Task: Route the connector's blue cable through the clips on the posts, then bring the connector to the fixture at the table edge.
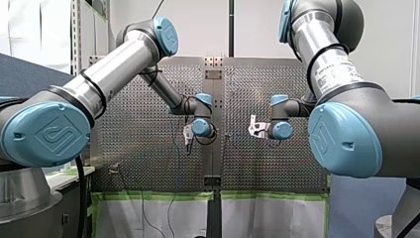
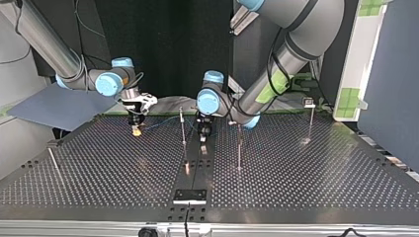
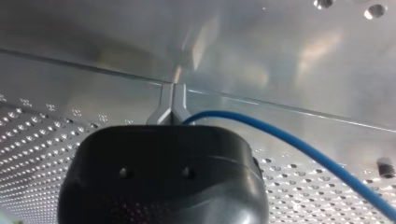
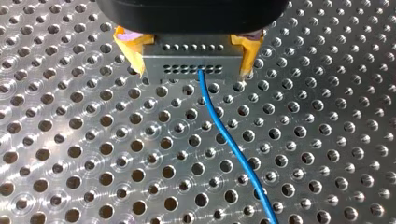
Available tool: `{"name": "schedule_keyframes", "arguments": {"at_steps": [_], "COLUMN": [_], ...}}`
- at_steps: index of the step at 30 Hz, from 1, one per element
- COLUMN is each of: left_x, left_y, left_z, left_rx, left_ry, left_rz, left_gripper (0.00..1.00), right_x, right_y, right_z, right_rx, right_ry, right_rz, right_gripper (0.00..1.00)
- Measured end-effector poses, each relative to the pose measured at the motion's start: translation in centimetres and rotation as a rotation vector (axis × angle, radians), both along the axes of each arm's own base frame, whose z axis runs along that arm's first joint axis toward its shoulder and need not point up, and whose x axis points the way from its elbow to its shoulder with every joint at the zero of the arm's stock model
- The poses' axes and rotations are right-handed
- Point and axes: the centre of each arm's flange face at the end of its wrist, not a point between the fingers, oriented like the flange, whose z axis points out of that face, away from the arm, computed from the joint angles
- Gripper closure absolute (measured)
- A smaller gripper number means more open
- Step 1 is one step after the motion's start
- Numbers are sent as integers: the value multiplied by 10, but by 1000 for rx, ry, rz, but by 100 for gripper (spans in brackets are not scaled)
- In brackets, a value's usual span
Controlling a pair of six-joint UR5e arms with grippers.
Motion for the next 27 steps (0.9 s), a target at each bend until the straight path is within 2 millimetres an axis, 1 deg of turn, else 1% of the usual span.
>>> {"name": "schedule_keyframes", "arguments": {"at_steps": [8, 10, 11, 13, 14, 15, 16, 17, 18, 27], "left_x": [-1, -1, -1, -2, -2, -2, -2, -2, -3, -7], "left_y": [0, 0, 0, 0, 0, 1, 1, 1, 2, 5], "left_z": [0, 0, 0, -1, -1, -1, -1, -1, -2, -4], "left_rx": [3, 4, 4, 7, 10, 14, 18, 24, 29, 92], "left_ry": [5, 6, 6, 6, 6, 7, 8, 10, 12, 28], "left_rz": [0, -1, -1, 2, 5, 7, 8, 10, 10, 37], "left_gripper": [100, 81, 81, 55, 55, 29, 13, 13, 0, 0], "right_x": [1, 2, 2, 2, 3, 3, 4, 4, 4, 6], "right_y": [-1, 0, 0, 0, 0, 0, 1, 1, 1, 1], "right_z": [1, 1, 1, 1, 1, 1, 1, 1, 1, 1], "right_rx": [-3, -2, -2, -1, 0, 0, 0, 0, -1, 0], "right_ry": [-3, -4, -4, -4, -4, -4, -4, -3, -3, 0], "right_rz": [11, 16, 17, 20, 21, 23, 24, 25, 26, 28], "right_gripper": [100, 100, 100, 100, 100, 100, 100, 100, 100, 100]}}
